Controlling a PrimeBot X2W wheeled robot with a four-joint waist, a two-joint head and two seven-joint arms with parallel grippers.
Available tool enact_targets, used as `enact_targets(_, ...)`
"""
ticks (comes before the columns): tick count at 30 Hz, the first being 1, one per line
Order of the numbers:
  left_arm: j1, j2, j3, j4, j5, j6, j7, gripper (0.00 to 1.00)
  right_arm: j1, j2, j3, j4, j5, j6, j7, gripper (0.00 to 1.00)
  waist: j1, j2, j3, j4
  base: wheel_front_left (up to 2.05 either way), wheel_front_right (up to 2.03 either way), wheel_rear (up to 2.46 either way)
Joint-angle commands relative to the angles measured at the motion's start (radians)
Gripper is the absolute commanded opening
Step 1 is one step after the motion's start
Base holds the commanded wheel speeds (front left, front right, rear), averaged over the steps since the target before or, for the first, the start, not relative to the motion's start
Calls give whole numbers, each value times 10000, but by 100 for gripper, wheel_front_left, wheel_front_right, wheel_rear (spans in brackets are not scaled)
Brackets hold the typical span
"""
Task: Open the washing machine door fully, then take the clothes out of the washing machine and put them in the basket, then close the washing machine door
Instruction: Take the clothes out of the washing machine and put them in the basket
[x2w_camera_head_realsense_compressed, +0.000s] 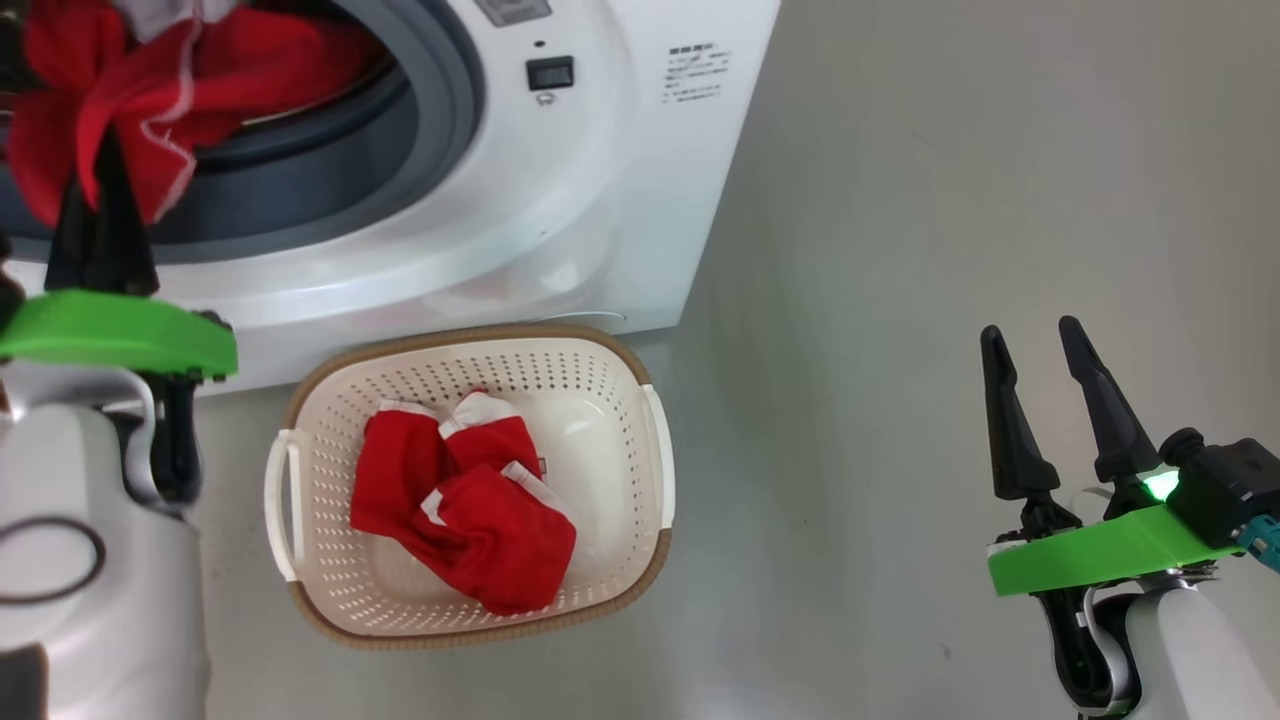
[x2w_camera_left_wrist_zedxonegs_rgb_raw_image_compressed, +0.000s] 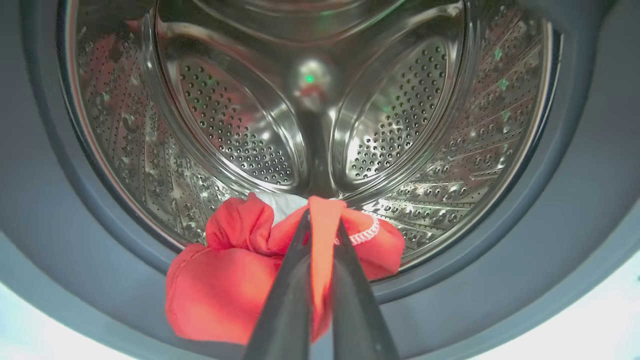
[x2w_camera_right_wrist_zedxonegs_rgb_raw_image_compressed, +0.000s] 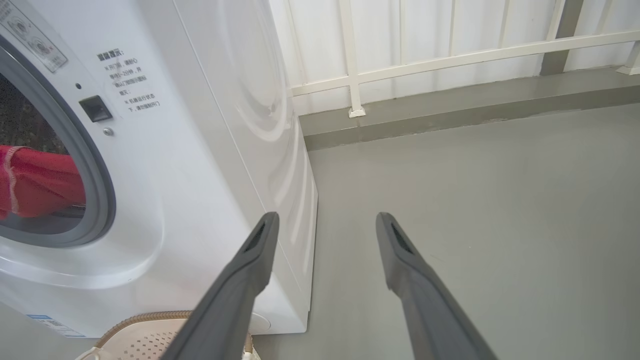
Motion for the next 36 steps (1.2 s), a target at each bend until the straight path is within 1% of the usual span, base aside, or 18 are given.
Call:
enact_targets(1, 316, 291, 321, -549, -21, -38, -119, 0, 156, -74, 185, -217, -60, 46, -63, 100, 0, 0, -85, 88, 0, 0, 0)
enact_targets(6, 1087, -76, 637, -1760, -51, -62, -119, 0, 214, -74, 176, -203, -83, 46, -63, 100, 0, 0, -175, 142, 0, 0, 0)
enact_targets(11, 1818, -260, 671, -2968, -202, -66, -119, 0, 257, -74, 198, -202, -95, 46, -63, 100, 0, 0, -229, 154, 0, 0, 0)
enact_targets(22, 3094, -436, 621, -5849, -445, -68, -120, 0, 311, -74, 246, -181, -72, 46, -63, 100, 0, 0, -282, 116, 0, 0, 0)
enact_targets(25, 3391, -455, 557, -6399, -407, -68, -120, 0, 331, -74, 252, -193, -75, 46, -63, 100, 0, 0, -310, 88, 0, 0, 0)
enact_targets(28, 3682, -467, 441, -6598, -544, -68, -120, 0, 364, -74, 243, -211, -78, 46, -63, 100, 0, 0, -312, 82, 0, 0, 0)
enact_targets(32, 3970, -470, 156, -6080, -619, -68, -120, 0, 348, -74, 309, -195, -72, 46, -63, 100, 0, 0, -275, 65, 0, 0, 0)
enact_targets(36, 4198, -471, -123, -5250, -632, -68, -120, 0, 292, -74, 339, -223, -43, 46, -63, 100, 0, 0, -156, 35, 0, 0, 0)
